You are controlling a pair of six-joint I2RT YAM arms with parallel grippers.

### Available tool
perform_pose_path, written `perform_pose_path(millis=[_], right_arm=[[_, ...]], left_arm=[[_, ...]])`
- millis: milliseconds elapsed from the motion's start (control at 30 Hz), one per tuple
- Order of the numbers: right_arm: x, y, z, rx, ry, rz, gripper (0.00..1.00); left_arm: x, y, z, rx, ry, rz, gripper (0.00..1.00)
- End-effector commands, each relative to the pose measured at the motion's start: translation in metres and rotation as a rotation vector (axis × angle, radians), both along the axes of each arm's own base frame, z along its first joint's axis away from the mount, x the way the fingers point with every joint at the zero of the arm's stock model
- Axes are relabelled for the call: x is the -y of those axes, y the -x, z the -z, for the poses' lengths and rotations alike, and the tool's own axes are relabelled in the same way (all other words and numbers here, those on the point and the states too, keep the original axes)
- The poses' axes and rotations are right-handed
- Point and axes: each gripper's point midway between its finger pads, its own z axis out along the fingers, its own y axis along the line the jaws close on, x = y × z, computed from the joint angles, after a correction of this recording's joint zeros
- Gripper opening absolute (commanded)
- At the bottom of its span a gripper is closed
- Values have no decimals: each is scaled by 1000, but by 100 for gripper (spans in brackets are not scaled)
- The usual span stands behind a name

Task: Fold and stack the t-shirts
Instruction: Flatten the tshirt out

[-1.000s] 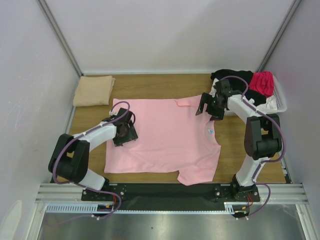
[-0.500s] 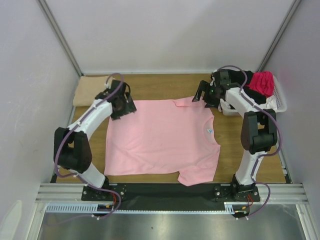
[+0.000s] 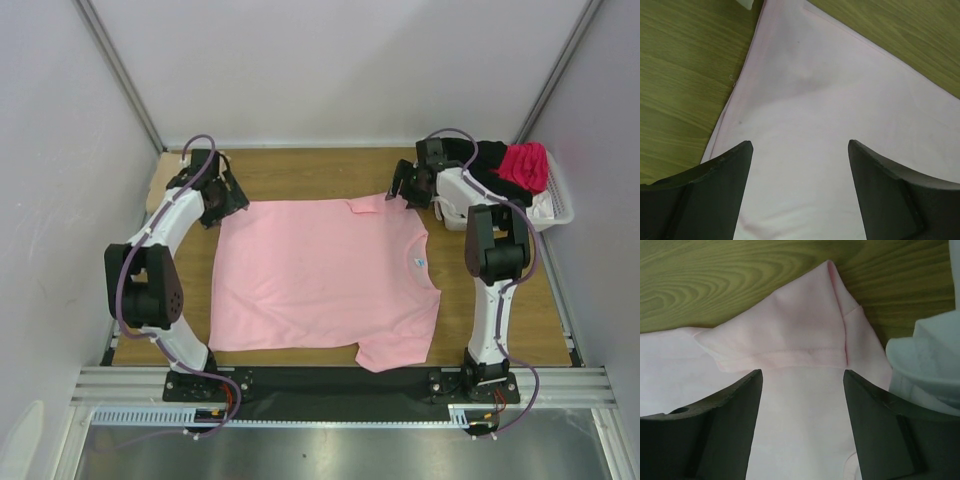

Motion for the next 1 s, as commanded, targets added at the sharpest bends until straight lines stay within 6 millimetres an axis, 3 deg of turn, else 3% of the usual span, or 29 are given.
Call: perform_pose_path(millis=[0, 167, 500, 700, 833, 967], right_arm=[[5, -12, 3, 11, 51, 11, 71], [15, -13, 7, 9, 134, 20, 71], [14, -15, 18, 8, 185, -11, 68], [10, -16, 22, 6, 167, -15, 58], [10, -18, 19, 17, 166, -10, 37], [12, -21, 17, 27, 173, -1, 26]], left_arm=[[-4, -13, 0, 38, 28, 5, 84], [-6, -17, 4, 42, 36, 9, 84], [-11, -22, 6, 47, 32, 13, 83], [-14, -23, 4, 53, 22, 15, 83], [-15, -23, 5, 55, 17, 11, 83], [-15, -26, 6, 59, 19, 11, 83]])
